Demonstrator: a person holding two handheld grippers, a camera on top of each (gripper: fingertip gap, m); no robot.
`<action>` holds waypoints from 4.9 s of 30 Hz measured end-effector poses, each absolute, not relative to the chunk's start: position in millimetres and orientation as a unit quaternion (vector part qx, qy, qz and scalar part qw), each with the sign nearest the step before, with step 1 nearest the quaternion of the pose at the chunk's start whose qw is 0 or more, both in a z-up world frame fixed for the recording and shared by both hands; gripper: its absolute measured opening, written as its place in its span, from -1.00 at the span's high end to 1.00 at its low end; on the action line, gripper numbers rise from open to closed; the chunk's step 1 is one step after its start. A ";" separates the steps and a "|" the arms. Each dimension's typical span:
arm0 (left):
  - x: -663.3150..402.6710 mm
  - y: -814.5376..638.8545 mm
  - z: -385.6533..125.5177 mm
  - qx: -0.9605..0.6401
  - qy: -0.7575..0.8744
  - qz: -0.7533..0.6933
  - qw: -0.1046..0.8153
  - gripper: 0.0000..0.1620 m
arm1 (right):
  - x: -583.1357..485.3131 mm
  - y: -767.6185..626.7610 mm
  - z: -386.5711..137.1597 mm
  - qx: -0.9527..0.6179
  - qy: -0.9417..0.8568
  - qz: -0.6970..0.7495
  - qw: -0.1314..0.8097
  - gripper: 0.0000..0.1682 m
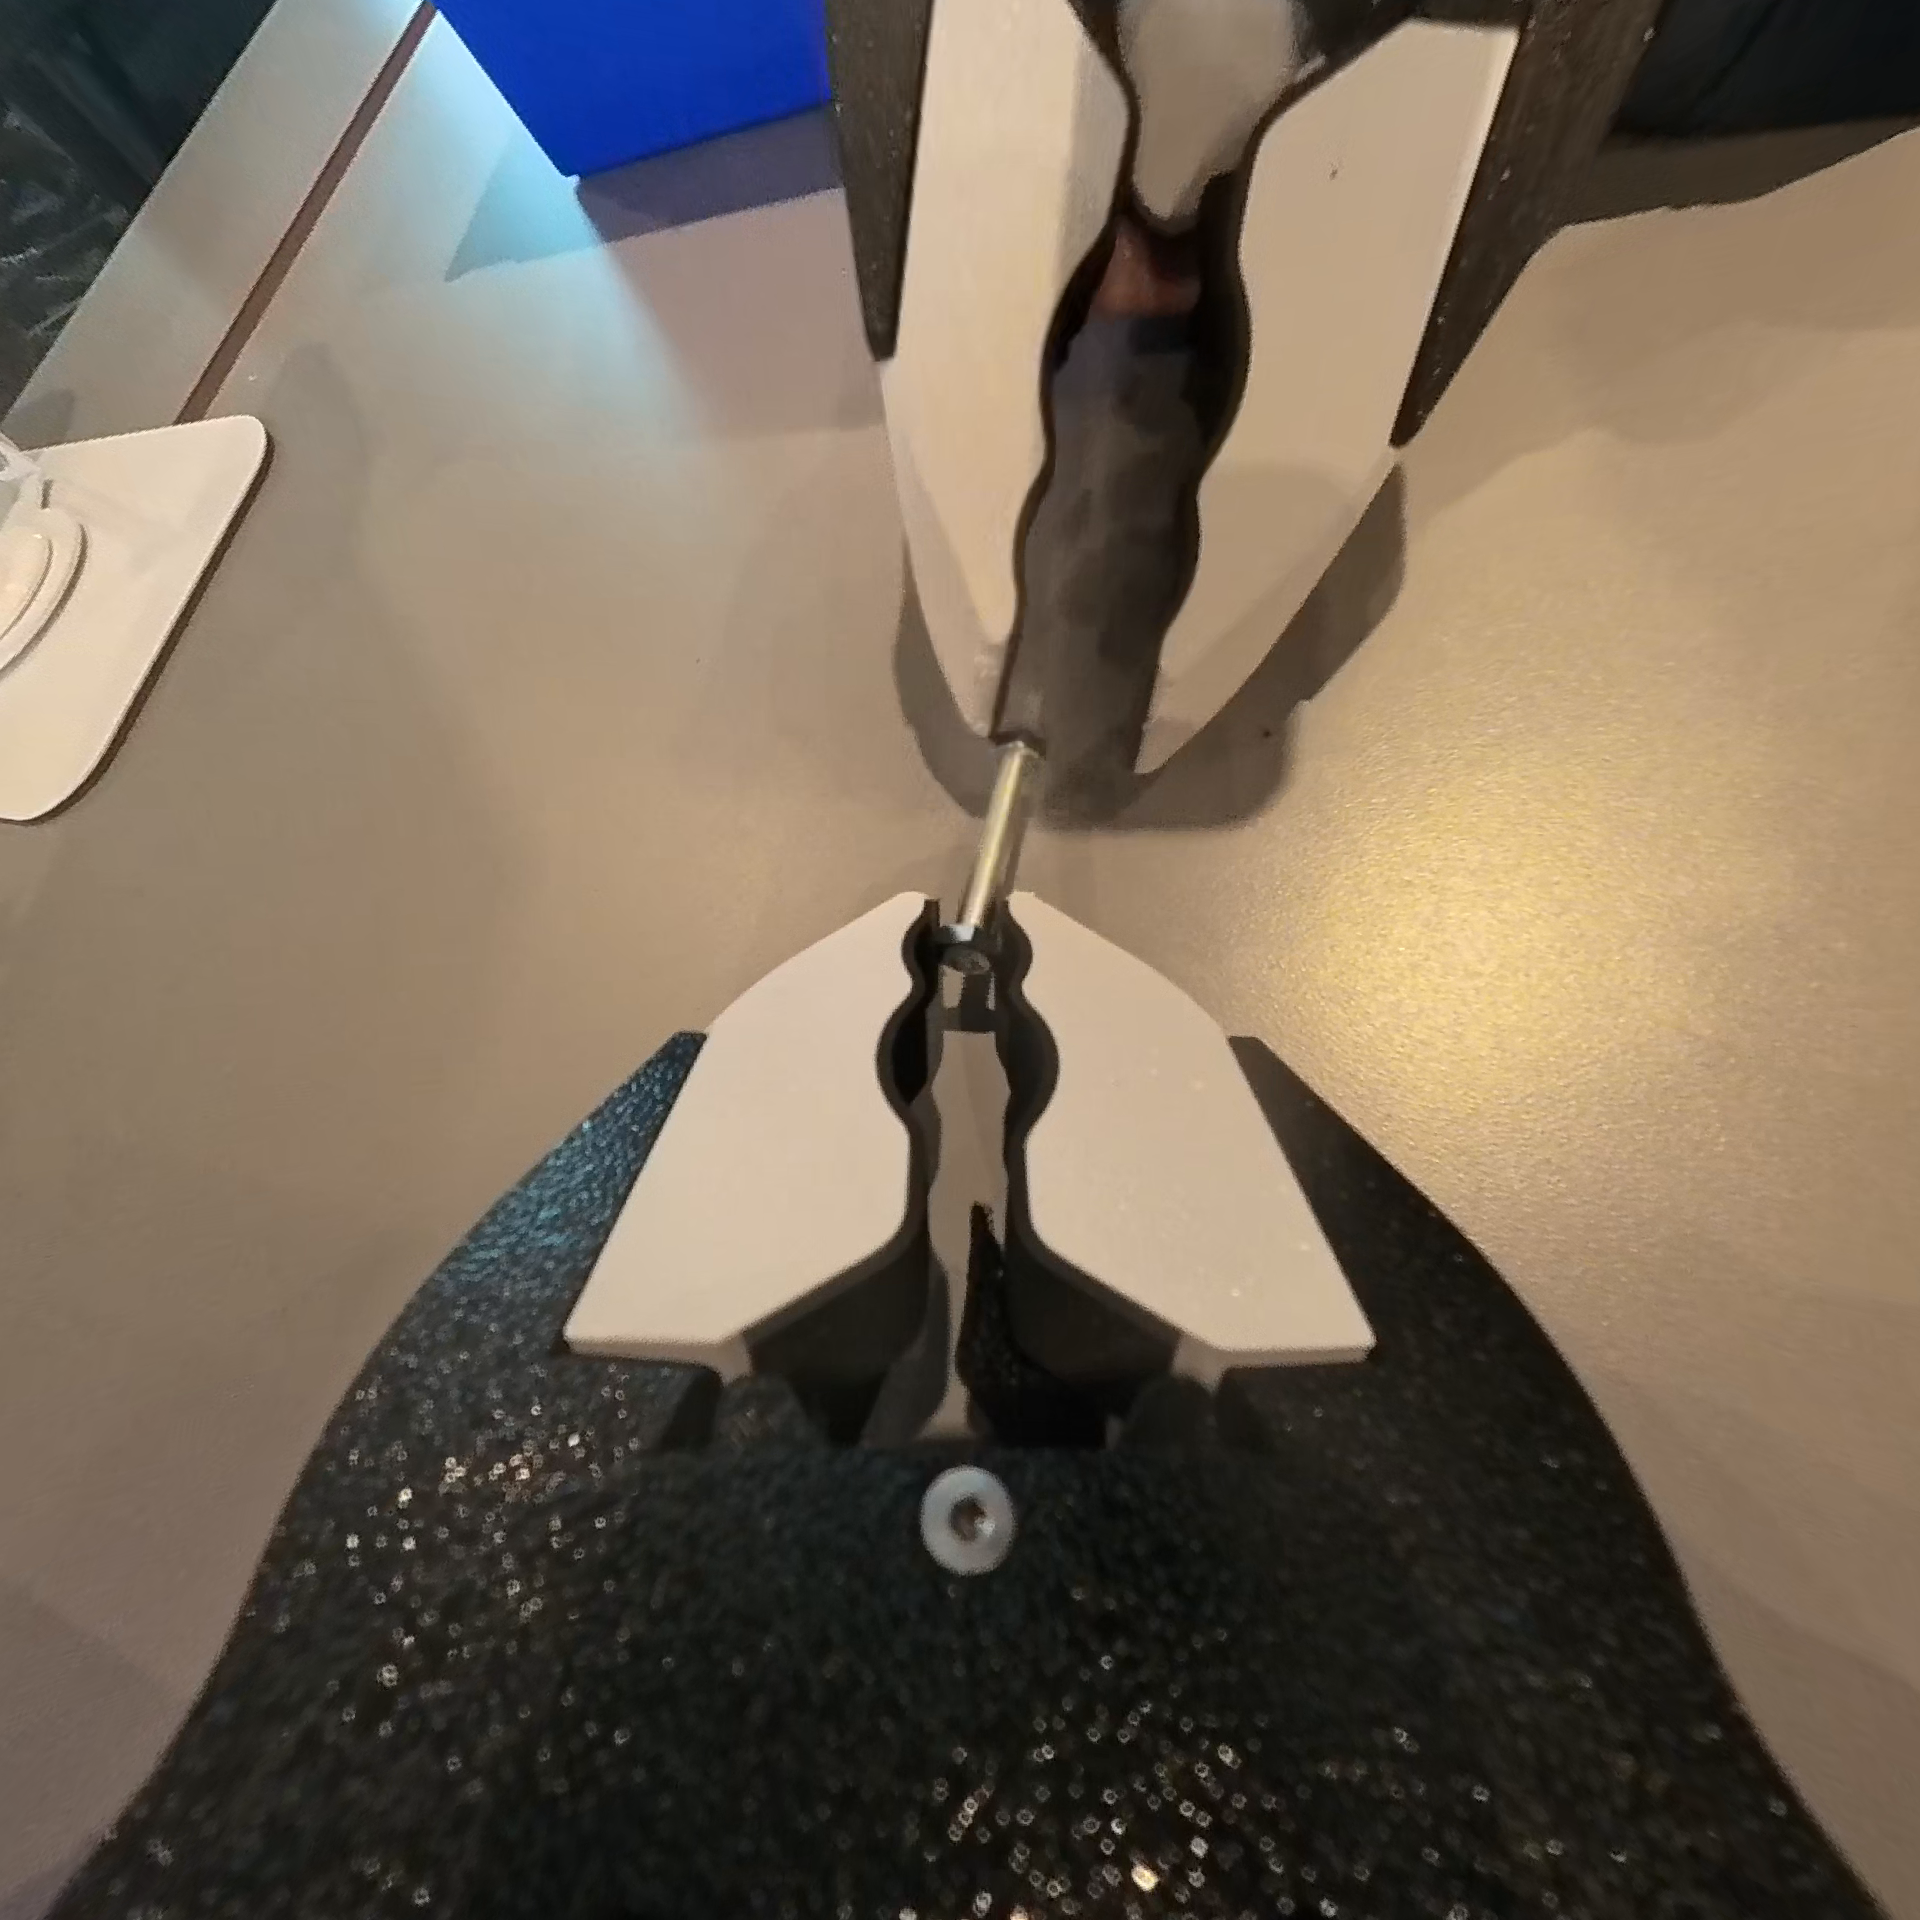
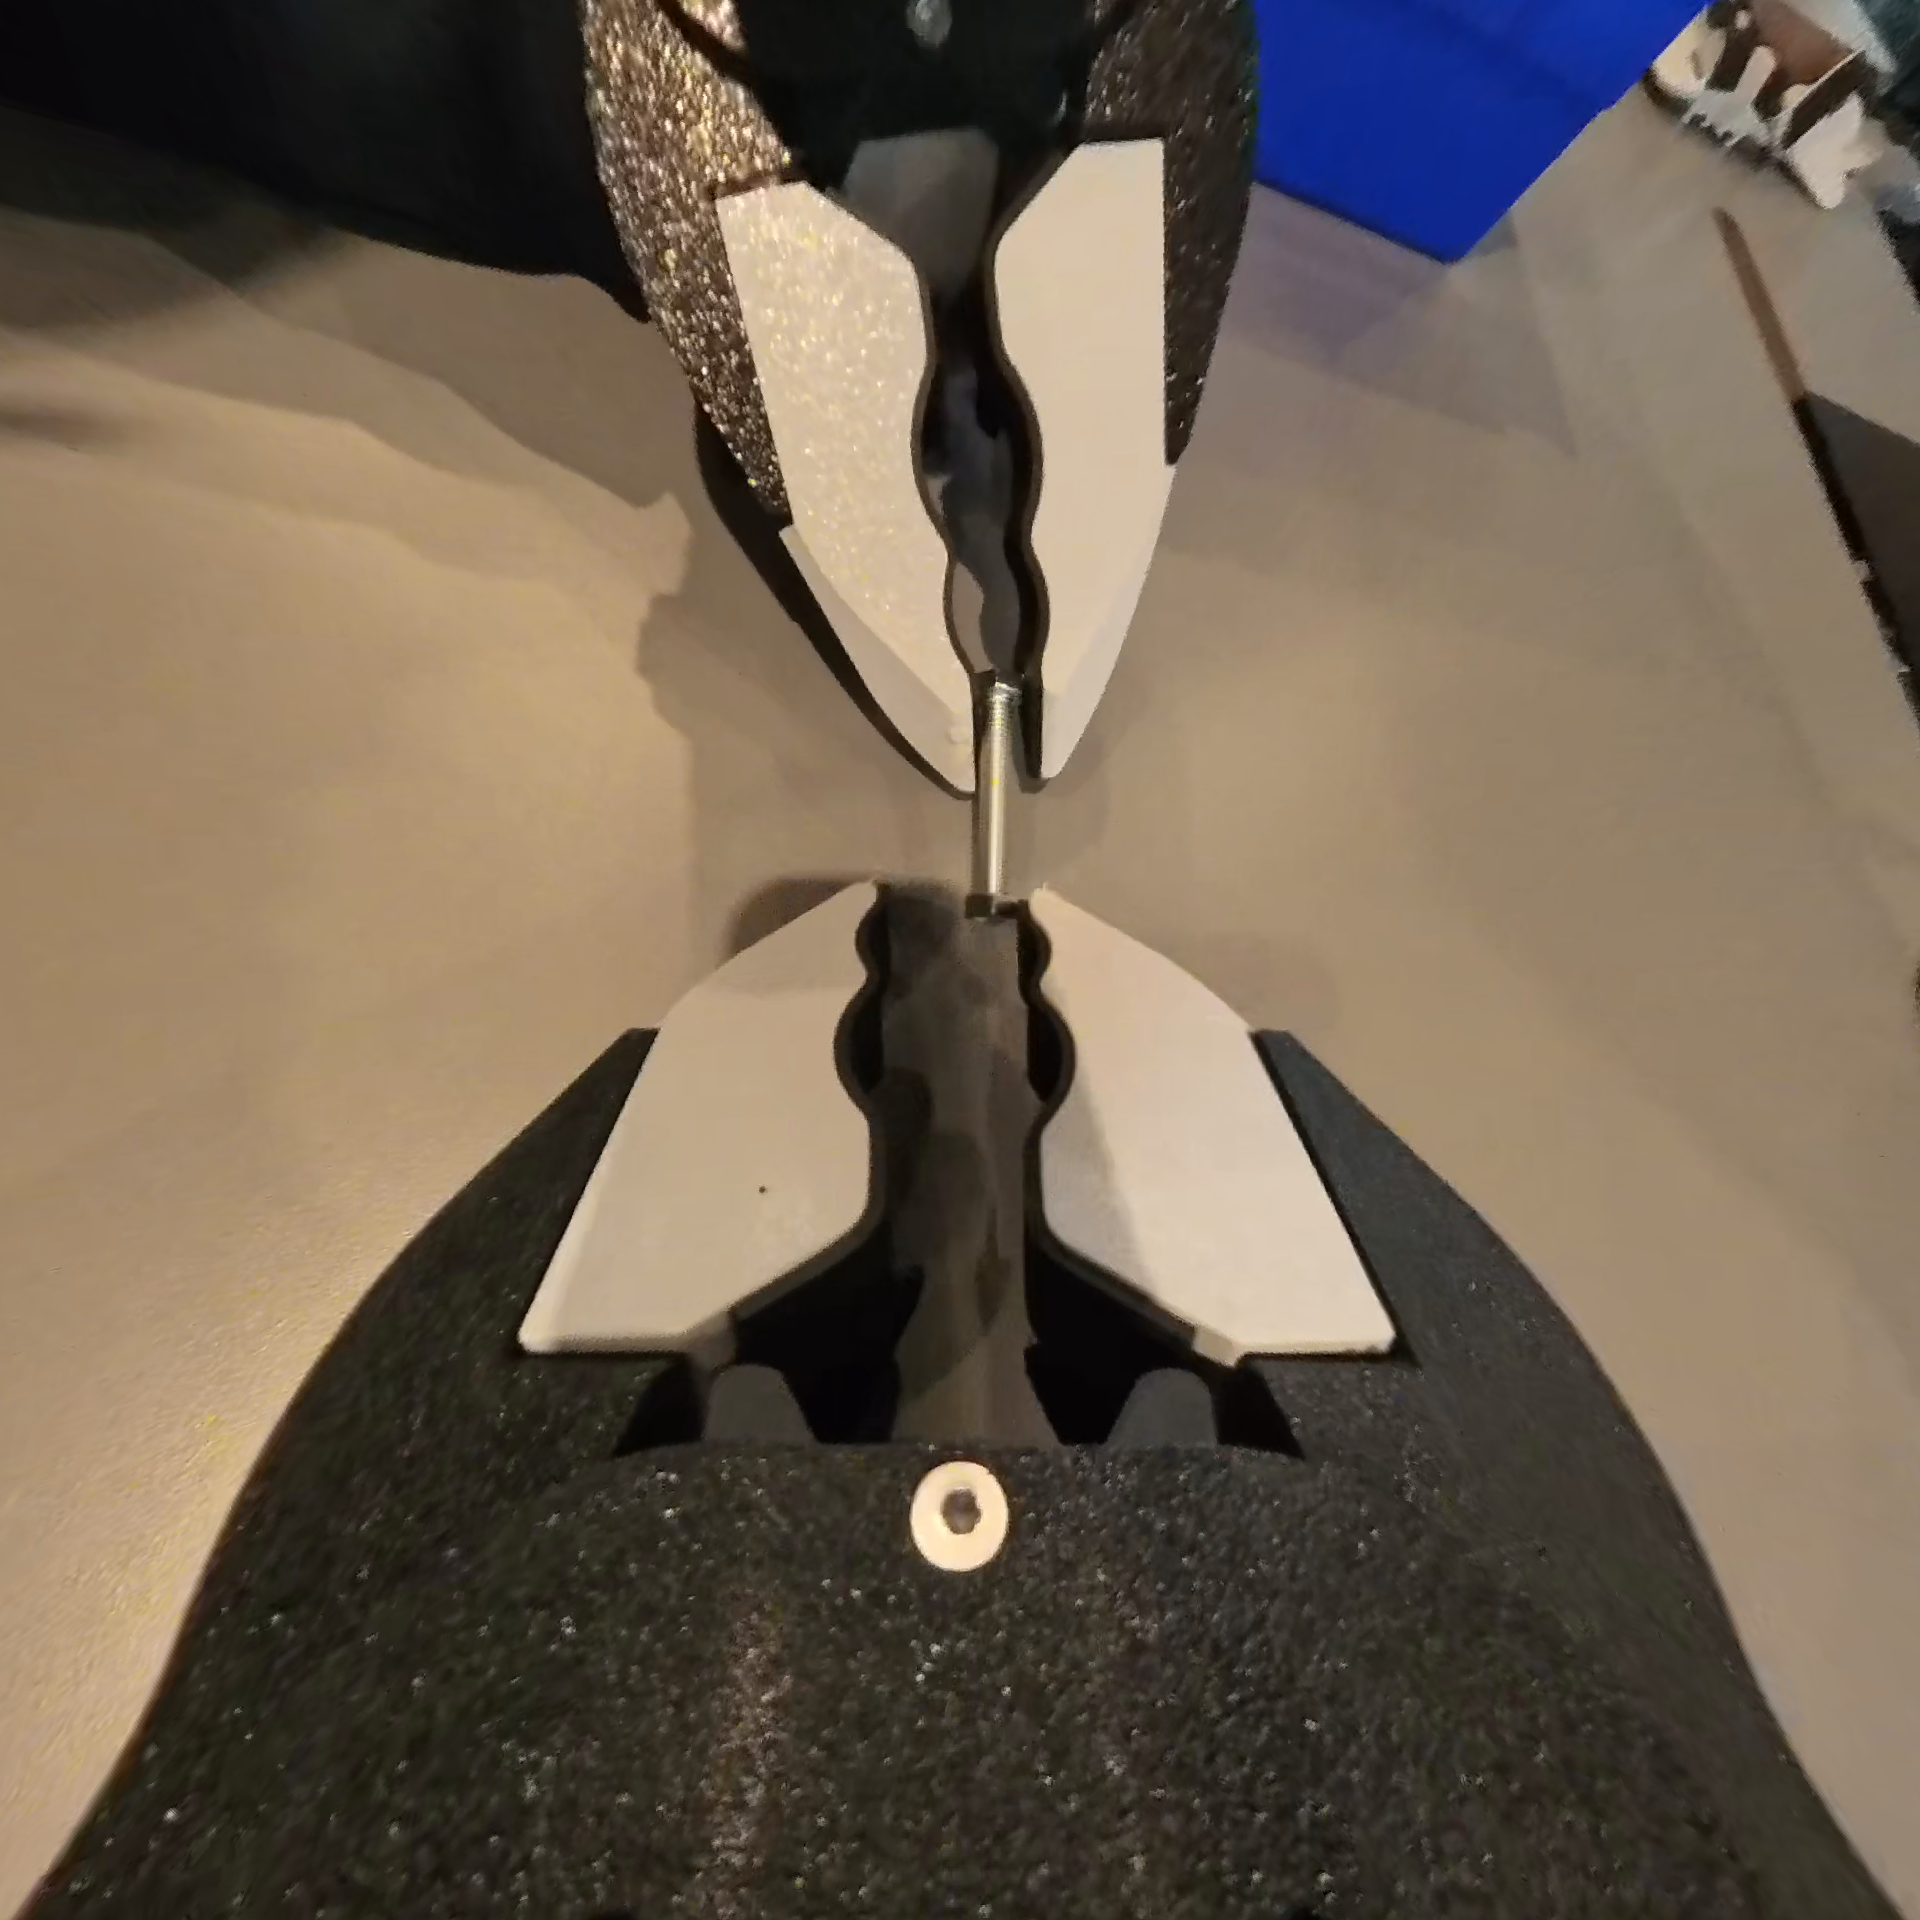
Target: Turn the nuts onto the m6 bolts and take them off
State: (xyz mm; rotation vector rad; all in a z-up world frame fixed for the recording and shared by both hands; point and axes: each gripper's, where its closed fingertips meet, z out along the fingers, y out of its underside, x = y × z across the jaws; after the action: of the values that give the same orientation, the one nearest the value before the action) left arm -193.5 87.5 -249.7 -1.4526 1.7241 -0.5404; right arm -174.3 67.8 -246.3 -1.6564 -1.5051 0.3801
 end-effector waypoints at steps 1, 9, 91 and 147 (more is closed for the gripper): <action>-193.5 87.6 -249.7 -0.575 0.681 -0.213 0.400 0.88 | -174.4 66.0 -244.2 -0.661 -0.600 0.161 0.420 0.80; -193.5 88.0 -249.7 -0.575 0.681 -0.213 0.400 0.88 | -174.3 69.6 -240.7 -0.653 -0.599 0.148 0.439 0.76; -194.0 86.4 -240.1 -0.555 0.674 -0.225 0.433 0.88 | 177.6 26.5 -249.5 -0.939 -0.304 -0.107 0.116 0.88; -201.7 110.1 -187.8 -0.526 0.544 -0.207 0.620 0.47 | 36.1 91.2 -91.5 -0.801 -0.349 -0.259 0.413 0.94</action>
State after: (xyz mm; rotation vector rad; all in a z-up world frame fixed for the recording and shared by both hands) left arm -201.7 110.1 -187.8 -1.2093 1.2520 -0.4749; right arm 36.1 91.2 -91.5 -2.0135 -0.8787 -0.6506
